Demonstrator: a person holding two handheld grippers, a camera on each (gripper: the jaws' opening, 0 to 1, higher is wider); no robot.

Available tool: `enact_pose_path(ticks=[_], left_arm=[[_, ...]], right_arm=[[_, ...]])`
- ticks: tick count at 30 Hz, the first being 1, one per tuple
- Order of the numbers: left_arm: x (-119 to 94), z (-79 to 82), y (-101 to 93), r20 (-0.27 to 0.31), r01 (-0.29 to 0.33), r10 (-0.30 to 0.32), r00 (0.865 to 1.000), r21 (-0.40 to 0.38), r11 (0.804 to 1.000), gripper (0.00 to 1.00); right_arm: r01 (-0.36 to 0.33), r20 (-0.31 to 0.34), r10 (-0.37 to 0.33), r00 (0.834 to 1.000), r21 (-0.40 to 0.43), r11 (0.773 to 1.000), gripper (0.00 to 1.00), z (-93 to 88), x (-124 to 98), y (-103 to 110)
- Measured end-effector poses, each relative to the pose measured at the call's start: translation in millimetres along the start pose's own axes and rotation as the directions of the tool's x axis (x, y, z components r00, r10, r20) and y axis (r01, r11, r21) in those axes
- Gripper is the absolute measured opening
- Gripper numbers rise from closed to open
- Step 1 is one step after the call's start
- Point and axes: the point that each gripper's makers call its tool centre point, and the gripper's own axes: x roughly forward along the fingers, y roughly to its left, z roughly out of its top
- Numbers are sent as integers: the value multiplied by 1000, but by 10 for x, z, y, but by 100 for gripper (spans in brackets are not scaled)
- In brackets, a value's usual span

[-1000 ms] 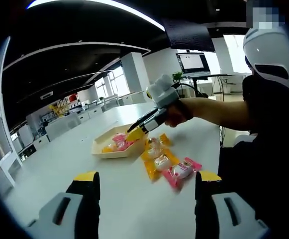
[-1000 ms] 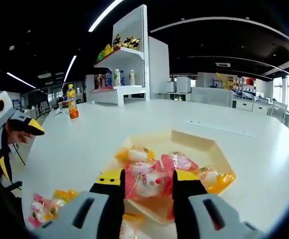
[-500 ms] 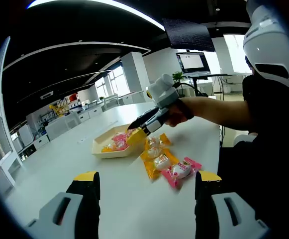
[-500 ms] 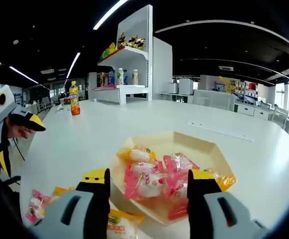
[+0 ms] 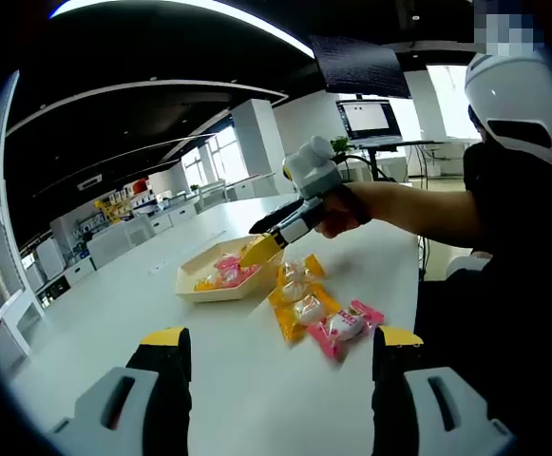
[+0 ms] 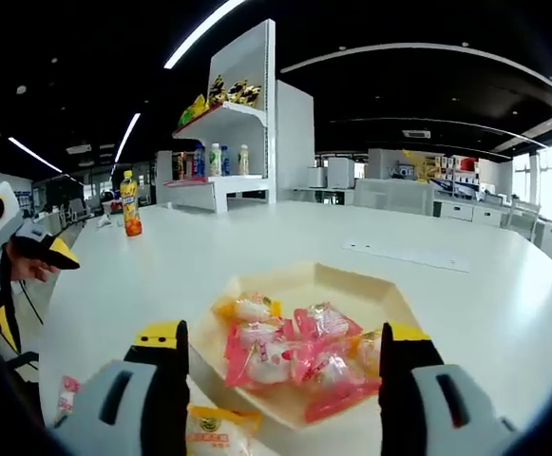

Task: Pick up the marshmallows scattered on the table and place them into the bowl on the table

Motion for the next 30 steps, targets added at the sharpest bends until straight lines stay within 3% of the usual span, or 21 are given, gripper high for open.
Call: enact_pose_path(ticks=[7, 15, 30], left_arm=[[-10, 8, -9, 0, 0, 0, 1000, 2, 1000, 77], [-32, 27, -10, 3, -5, 5, 1000, 6, 1000, 77], [-50, 48, -32, -1, -5, 5, 1000, 11, 1000, 77]], right_arm=[[1, -13, -1, 1000, -13, 1000, 97, -17, -24, 9], [2, -24, -3, 1000, -27, 1000, 97, -3, -83, 6], [1, -9, -1, 1000, -10, 1000, 97, -13, -390, 25]])
